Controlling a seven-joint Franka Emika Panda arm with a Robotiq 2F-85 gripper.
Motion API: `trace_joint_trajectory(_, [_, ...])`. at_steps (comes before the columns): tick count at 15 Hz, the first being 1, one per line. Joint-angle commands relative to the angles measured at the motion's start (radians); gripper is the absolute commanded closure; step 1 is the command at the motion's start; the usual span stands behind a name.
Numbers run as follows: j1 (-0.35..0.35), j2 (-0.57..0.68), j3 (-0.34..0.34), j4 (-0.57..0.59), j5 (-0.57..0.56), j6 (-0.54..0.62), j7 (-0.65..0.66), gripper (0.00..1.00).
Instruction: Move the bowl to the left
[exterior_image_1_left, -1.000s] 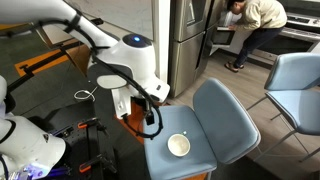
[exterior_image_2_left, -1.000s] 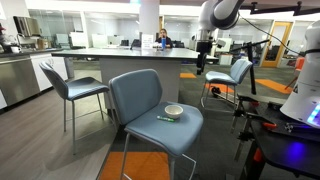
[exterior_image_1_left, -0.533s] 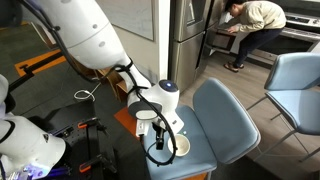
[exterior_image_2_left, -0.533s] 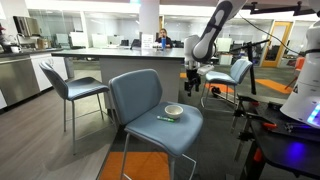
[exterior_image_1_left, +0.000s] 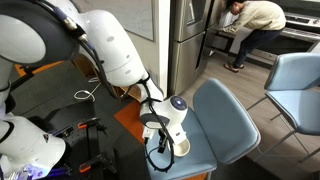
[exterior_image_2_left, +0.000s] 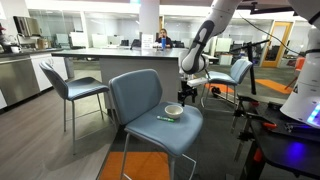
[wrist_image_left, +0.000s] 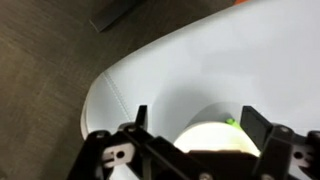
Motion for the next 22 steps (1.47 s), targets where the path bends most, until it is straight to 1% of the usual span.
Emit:
trace_joint_trajectory(1, [-0.005,0.082,-0.007,0.094,0.081,-0.019,0.121,0.00])
trace_joint_trajectory(7, [-0.012,0.231,-0.016,0.250,0.227,0.004,0.312,0.00])
trace_joint_trajectory(10, [-0.014,0.287,-0.024,0.307,0.294,0.007,0.412,0.00])
trace_joint_trajectory(11, [-0.013,0.302,-0.027,0.322,0.310,0.009,0.435,0.04])
trace_joint_trajectory(12, [-0.013,0.315,-0.030,0.335,0.319,0.008,0.449,0.26])
trace_joint_trajectory(14, [-0.014,0.338,-0.033,0.357,0.329,0.008,0.465,0.31])
trace_joint_trajectory(15, [-0.014,0.345,-0.035,0.365,0.331,0.006,0.471,0.37])
trace_joint_trajectory(16, [-0.014,0.353,-0.037,0.371,0.332,0.007,0.476,0.47])
trace_joint_trajectory(20, [-0.012,0.365,-0.045,0.379,0.334,0.017,0.480,0.78])
trace_joint_trajectory(22, [-0.007,0.359,-0.051,0.371,0.331,0.027,0.482,0.92])
